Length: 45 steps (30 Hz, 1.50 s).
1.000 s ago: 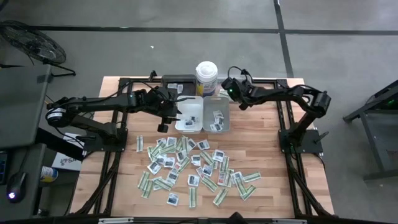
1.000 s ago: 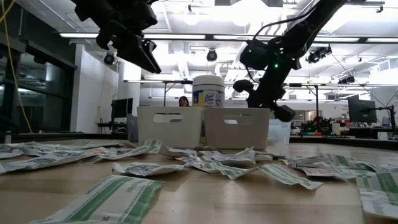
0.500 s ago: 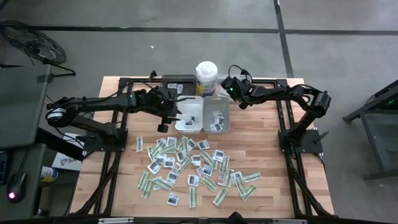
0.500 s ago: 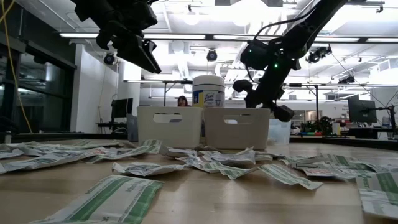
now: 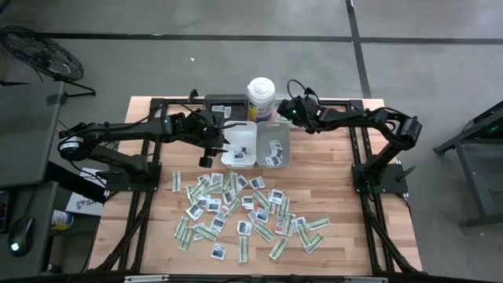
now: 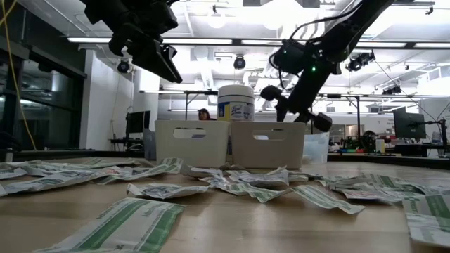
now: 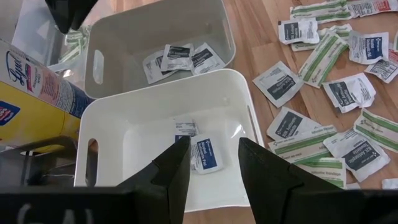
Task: Pick & Place First Aid Supplies
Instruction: Put the wipe into the gray bin
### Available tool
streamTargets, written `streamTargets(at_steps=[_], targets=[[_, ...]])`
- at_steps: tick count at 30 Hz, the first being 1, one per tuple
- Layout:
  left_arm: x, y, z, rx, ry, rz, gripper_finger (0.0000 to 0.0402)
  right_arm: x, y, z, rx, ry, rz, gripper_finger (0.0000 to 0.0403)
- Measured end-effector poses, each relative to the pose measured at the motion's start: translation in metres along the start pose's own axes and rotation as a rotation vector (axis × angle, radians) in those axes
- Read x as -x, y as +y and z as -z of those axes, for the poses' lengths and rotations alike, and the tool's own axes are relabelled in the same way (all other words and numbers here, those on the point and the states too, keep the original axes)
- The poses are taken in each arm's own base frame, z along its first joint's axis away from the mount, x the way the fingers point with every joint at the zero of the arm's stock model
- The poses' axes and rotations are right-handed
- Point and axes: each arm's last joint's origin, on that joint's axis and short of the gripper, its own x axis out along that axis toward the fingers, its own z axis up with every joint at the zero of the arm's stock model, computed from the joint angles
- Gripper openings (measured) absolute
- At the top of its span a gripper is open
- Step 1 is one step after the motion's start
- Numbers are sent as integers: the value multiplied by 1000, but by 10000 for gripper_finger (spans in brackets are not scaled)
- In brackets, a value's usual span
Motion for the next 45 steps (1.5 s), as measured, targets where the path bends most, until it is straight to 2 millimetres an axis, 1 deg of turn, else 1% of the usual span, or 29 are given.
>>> streamTargets(at_steps=[6, 10, 16, 21, 26, 32, 39, 45], targets=[[0, 0, 0, 0, 0, 0, 133, 19, 7, -8, 147, -7, -54, 92], [0, 0, 0, 0, 0, 0, 133, 36, 10, -14, 236, -5, -84, 92], [0, 0, 0, 13, 0, 0, 133, 67, 12, -16, 372, 12, -125, 92], [0, 0, 0, 27, -2, 3, 133, 96, 13, -11, 492, 25, -179, 92], [0, -1, 0, 31, -10, 19, 133, 123, 14, 2, 632, 73, -270, 92], [0, -1, 0, 53, -10, 19, 133, 147, 12, 25, 758, 146, -360, 91], [0, -1, -1, 106, -13, 21, 133, 165, 6, 54, 907, 208, -408, 91], [0, -2, -2, 158, -19, 33, 133, 177, -2, 72, 980, 225, -404, 91]])
